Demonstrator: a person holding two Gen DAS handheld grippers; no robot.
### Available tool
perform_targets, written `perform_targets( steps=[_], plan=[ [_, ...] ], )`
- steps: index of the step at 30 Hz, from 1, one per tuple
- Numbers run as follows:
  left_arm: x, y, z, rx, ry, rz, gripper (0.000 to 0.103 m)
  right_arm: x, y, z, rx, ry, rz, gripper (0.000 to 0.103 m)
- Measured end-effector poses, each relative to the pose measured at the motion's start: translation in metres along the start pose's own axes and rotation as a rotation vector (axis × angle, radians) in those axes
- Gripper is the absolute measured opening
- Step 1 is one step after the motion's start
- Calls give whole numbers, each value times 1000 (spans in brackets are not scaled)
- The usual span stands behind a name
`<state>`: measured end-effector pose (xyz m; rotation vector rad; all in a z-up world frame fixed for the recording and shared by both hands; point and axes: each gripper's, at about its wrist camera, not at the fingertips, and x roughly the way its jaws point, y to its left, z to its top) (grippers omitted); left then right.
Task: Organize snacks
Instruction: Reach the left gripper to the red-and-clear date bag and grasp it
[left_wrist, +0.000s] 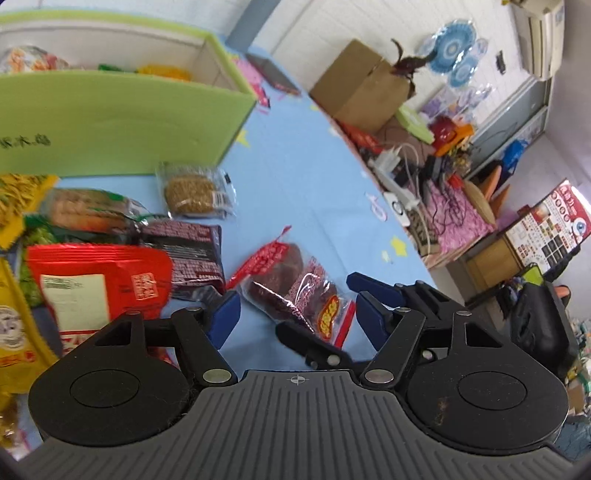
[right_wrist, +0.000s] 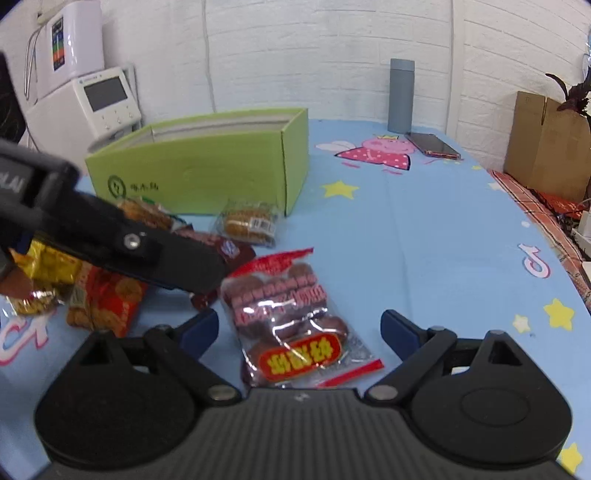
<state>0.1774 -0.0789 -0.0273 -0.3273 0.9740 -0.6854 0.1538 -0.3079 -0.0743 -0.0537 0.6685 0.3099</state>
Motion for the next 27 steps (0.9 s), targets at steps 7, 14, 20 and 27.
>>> perform_targets(
  steps=[7, 14, 20, 27],
  plan=[
    [22, -8, 11, 39, 4, 96, 43, 15, 10, -2, -53, 24, 49, 93],
    [16, -9, -12, 80, 29, 96, 16, -6, 43, -15, -78, -8, 70, 94],
    [-17, -12, -60, 80, 32, 88, 19, -37, 63, -33, -42, -35, 101, 94],
    [-33, -8, -86, 27, 37, 75, 28, -55, 83, -55, -62, -23, 98, 93]
  ],
)
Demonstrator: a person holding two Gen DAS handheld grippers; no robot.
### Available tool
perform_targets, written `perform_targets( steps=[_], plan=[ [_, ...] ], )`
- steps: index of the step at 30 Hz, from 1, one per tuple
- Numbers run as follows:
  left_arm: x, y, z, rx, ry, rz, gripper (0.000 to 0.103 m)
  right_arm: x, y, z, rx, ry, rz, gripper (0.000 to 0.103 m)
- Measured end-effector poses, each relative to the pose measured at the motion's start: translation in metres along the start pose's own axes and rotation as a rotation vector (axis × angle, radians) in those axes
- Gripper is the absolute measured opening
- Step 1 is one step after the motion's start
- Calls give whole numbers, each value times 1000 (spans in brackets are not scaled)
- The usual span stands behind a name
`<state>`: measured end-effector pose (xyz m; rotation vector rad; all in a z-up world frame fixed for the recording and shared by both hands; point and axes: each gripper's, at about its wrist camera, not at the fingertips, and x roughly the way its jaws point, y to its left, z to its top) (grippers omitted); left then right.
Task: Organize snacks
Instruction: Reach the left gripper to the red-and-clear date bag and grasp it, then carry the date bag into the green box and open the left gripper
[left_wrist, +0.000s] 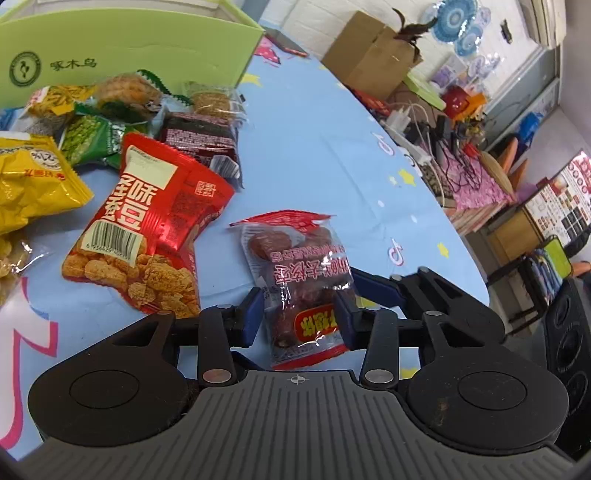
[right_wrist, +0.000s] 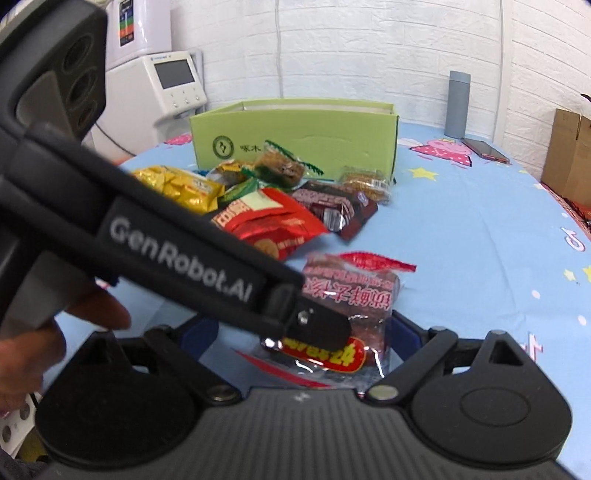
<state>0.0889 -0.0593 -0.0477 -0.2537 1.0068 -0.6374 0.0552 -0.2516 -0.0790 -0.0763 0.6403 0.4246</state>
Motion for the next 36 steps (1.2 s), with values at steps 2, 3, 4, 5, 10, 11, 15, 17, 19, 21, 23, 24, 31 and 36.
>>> perform_targets(
  steps=[2, 3, 4, 5, 10, 11, 15, 17, 19, 21, 23, 24, 31, 36],
  plan=[
    [-3, -2, 2, -5, -14, -1, 40, -5, 0, 0, 9, -9, -14, 93],
    [-4, -3, 3, 0, -23, 11, 42, -8, -1, 0, 17, -15, -20, 93],
    [-5, -5, 4, 6, -27, 23, 44, -10, -1, 0, 25, -19, -22, 93],
    [-5, -6, 5, 11, -28, 29, 44, -12, -1, 0, 31, -22, -27, 93],
    [-3, -10, 9, 26, -31, 25, 46, -16, -3, -5, 47, -21, -46, 93],
    [-3, -11, 9, 30, -32, 28, 46, -15, -4, -5, 51, -20, -46, 93],
    [2, -14, 13, 36, -25, 31, 48, -15, -8, -7, 72, -17, -43, 93],
    [4, -13, 14, 36, -20, 36, 49, -14, -11, -7, 83, -16, -43, 93],
    [5, -13, 13, 34, -19, 42, 50, -11, -14, -8, 99, -11, -42, 93],
    [6, -11, 13, 32, -18, 44, 50, -15, -12, -12, 118, -13, -36, 93],
    [5, -9, 13, 25, -21, 42, 50, -16, -14, -11, 126, -19, -31, 93],
    [5, -8, 14, 22, -22, 41, 50, -17, -14, -12, 125, -26, -36, 93],
    [11, -6, 17, 27, -17, 29, 51, -25, -10, -10, 123, -61, -69, 87],
    [12, -7, 20, 35, -9, -10, 31, -18, -11, -9, 133, -25, -67, 65]
  ],
)
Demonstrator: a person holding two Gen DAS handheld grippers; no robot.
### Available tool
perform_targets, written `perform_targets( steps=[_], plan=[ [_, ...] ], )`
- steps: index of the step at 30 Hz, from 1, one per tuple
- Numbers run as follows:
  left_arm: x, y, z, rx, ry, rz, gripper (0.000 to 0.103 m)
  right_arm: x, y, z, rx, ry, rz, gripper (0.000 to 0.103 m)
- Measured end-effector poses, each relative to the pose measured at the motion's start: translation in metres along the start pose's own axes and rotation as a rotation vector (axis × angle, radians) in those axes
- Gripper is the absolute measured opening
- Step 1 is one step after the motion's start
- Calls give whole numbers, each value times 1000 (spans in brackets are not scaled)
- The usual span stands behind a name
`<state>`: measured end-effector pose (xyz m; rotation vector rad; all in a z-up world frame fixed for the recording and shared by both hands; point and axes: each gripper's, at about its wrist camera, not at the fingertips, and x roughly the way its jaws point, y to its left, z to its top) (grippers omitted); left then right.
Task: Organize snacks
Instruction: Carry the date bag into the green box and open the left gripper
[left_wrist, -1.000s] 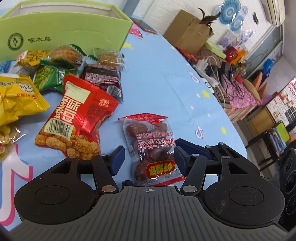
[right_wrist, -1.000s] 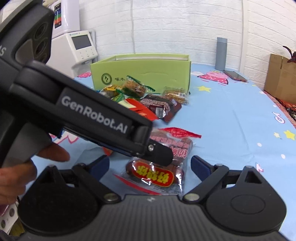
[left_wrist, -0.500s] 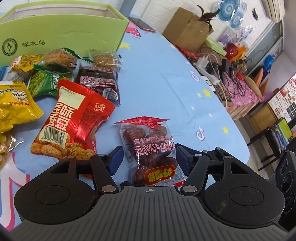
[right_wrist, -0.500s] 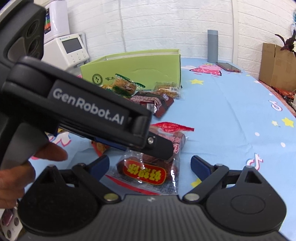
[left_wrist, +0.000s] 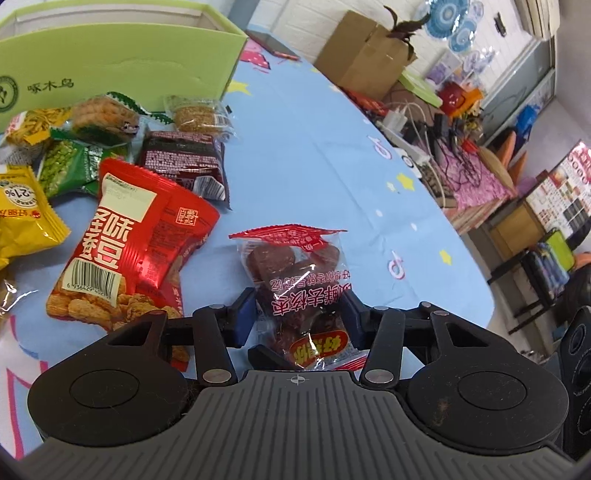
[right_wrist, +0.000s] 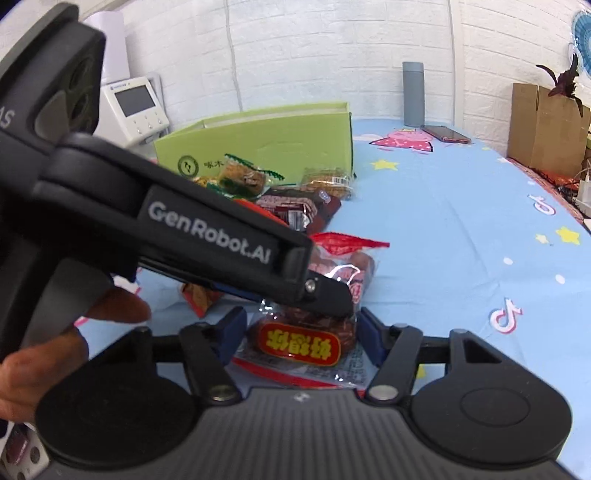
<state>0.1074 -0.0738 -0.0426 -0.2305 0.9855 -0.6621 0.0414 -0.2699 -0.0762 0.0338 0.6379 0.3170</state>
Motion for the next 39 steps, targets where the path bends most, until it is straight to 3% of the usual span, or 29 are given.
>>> perform_targets(
  steps=[4, 10, 16, 19, 22, 27, 30, 31, 33, 35, 39],
  plan=[
    [-17, -3, 24, -4, -62, -37, 27, -7, -5, 23, -4, -38, 4, 65],
    [-45, 7, 97, 16, -200, 5, 29, 11, 5, 93, -122, -139, 10, 65],
    [-44, 50, 185, 4, -277, 113, 29, 79, 11, 181, -197, -170, 72, 65],
    [-27, 80, 216, -23, -266, 161, 30, 128, 11, 215, -202, -138, 114, 65],
    [-1, 110, 234, -56, -223, 191, 30, 172, 10, 228, -200, -81, 147, 65],
    [30, 140, 242, -83, -156, 227, 33, 221, 11, 229, -212, -7, 175, 69],
    [24, 144, 243, -93, -168, 228, 51, 223, 15, 227, -215, 1, 174, 73],
    [16, 142, 242, -99, -187, 216, 56, 219, 15, 228, -215, -6, 178, 82],
    [-5, 134, 237, -89, -235, 199, 61, 206, 11, 228, -208, -44, 182, 93],
    [-26, 123, 227, -71, -281, 192, 71, 176, 13, 226, -222, -104, 176, 93],
    [-63, 97, 189, -22, -330, 166, 74, 116, 13, 202, -255, -169, 140, 93]
  ],
)
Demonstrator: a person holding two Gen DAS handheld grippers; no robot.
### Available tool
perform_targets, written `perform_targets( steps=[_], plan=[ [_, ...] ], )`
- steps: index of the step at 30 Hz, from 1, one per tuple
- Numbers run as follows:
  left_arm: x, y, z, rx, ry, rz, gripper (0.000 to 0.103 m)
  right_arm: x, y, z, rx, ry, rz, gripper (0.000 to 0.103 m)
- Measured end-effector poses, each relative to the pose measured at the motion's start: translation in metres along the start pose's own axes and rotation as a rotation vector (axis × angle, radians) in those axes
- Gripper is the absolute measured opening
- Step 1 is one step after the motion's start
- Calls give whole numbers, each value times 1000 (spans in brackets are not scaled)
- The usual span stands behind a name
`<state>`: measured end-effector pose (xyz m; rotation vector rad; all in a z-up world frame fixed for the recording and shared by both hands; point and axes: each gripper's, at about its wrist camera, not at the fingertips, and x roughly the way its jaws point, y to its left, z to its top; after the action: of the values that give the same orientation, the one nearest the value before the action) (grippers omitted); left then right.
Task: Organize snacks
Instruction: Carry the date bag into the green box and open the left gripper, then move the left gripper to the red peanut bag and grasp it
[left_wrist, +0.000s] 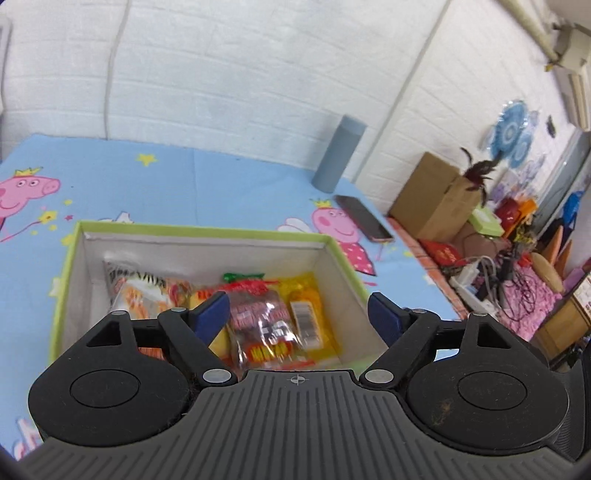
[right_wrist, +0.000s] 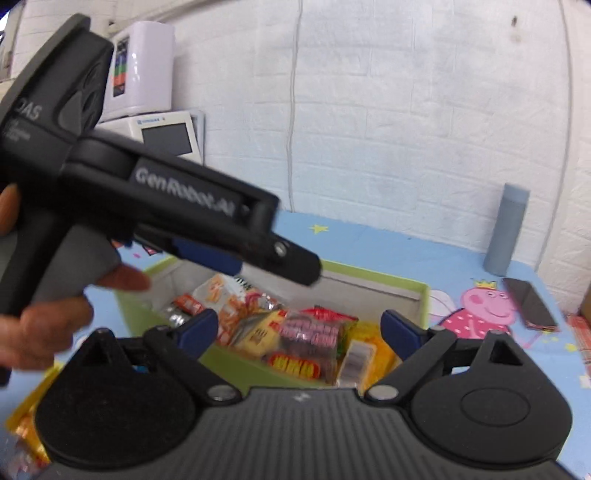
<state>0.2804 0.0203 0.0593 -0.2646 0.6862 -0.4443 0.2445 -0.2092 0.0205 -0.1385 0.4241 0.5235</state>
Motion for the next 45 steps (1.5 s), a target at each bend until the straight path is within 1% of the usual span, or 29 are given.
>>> perform_targets(
  steps=[2, 3, 4, 6, 8, 11, 13, 15, 17, 18, 20, 22, 23, 26, 29, 31, 33, 34, 35, 36, 38, 40, 41, 42, 43, 44, 45],
  plan=[
    [-18, -7, -22, 3, -12, -13, 82, -27, 7, -17, 17, 0, -8, 93],
    [-23, -10, -33, 0, -7, -6, 82, -41, 13, -28, 40, 13, 2, 93],
    [-27, -12, -46, 0, 7, 3, 82, -53, 19, -41, 69, 30, 21, 93],
    [-31, -16, -72, 4, 46, 13, 82, -62, 23, -65, 113, 75, 58, 93],
    [-35, -21, -102, -5, 89, 20, 80, -79, 38, -89, 140, 121, 50, 93],
    [-42, -25, -136, 2, 126, -24, 79, -93, 52, -116, 193, 166, 22, 93],
    [-41, -30, -150, 38, 144, -36, 77, -98, 59, -127, 229, 182, 55, 93],
    [-34, -34, -155, 84, 166, 17, 70, -93, 64, -129, 233, 196, 73, 93],
    [-29, -38, -159, 129, 173, 53, 65, -87, 71, -132, 210, 206, 83, 93],
    [-29, -39, -160, 137, 178, 64, 64, -81, 71, -133, 204, 208, 90, 94],
    [-28, -40, -161, 153, 194, 53, 64, -76, 73, -131, 173, 199, 94, 93],
    [-26, -42, -164, 171, 237, -2, 63, -70, 70, -131, 165, 191, 112, 94],
    [-24, -44, -165, 166, 253, -20, 60, -68, 68, -130, 156, 192, 118, 94],
    [-24, -47, -173, 145, 283, -38, 56, -71, 66, -131, 127, 206, 140, 93],
    [-29, -53, -187, 97, 315, -93, 57, -86, 69, -134, 102, 213, 137, 94],
    [-36, -61, -198, 106, 308, -102, 60, -95, 70, -139, 85, 219, 119, 94],
    [-40, -69, -200, 139, 294, -86, 61, -101, 69, -142, 82, 221, 117, 93],
    [-40, -70, -198, 140, 282, -67, 66, -103, 68, -143, 86, 224, 109, 93],
    [-39, -69, -195, 130, 275, -51, 70, -105, 67, -143, 89, 223, 93, 93],
    [-39, -67, -192, 112, 270, -40, 70, -106, 66, -143, 93, 217, 70, 93],
    [-37, -60, -189, 77, 267, -45, 69, -110, 64, -145, 114, 194, 54, 93],
    [-32, -54, -190, 33, 290, -53, 64, -108, 65, -146, 134, 189, 42, 93],
    [-33, -54, -191, 39, 276, -60, 60, -105, 66, -147, 132, 196, 35, 92],
    [-33, -54, -192, 50, 272, -60, 59, -101, 68, -150, 133, 208, 30, 89],
    [-34, -54, -193, 42, 277, -88, 47, -100, 71, -150, 129, 193, 21, 79],
    [-35, -52, -193, 12, 284, -107, 42, -100, 73, -149, 126, 188, 22, 78],
    [-37, -52, -193, 2, 281, -108, 39, -100, 77, -146, 118, 194, 6, 75]
  ],
)
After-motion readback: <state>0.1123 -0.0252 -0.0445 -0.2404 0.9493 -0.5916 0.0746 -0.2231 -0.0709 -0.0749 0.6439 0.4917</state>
